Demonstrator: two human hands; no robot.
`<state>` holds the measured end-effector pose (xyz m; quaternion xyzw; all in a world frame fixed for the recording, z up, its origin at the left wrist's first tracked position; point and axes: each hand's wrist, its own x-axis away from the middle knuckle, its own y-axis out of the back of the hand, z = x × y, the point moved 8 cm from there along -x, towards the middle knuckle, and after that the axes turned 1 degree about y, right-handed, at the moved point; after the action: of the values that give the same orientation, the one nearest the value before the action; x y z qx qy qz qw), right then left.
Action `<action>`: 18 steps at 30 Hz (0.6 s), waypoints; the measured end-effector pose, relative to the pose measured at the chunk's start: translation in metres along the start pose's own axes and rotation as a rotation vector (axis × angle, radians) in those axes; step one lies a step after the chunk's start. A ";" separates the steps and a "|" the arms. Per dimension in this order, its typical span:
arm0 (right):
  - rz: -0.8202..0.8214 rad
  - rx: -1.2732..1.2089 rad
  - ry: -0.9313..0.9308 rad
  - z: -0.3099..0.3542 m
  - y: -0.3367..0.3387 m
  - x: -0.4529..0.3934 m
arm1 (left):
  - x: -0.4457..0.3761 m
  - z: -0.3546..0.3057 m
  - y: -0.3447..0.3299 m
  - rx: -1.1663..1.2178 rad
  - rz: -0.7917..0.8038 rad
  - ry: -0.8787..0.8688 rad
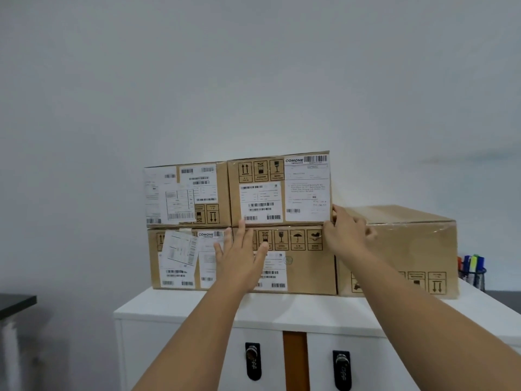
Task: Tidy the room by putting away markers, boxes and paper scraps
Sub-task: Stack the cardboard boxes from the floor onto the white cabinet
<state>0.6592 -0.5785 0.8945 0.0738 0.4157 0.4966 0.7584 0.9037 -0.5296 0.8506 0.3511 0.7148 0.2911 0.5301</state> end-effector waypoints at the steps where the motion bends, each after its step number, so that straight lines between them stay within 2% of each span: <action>1: -0.002 0.011 -0.010 -0.001 0.000 -0.001 | -0.002 -0.001 0.001 0.005 -0.007 -0.004; 6: 0.021 0.117 -0.062 0.001 -0.001 -0.004 | -0.006 -0.004 0.002 -0.056 0.019 -0.011; 10: 0.100 0.135 -0.031 -0.001 0.006 -0.007 | -0.002 -0.013 0.007 -0.031 -0.008 -0.014; 15: 0.056 0.097 0.095 -0.021 0.042 0.006 | 0.016 -0.081 0.019 0.063 -0.094 -0.200; 18: 0.043 0.163 0.096 -0.048 0.075 0.017 | 0.035 -0.139 0.019 0.127 -0.092 -0.329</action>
<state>0.5759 -0.5414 0.8935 0.1203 0.4888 0.4804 0.7182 0.7672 -0.4968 0.8834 0.3935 0.6507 0.1594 0.6296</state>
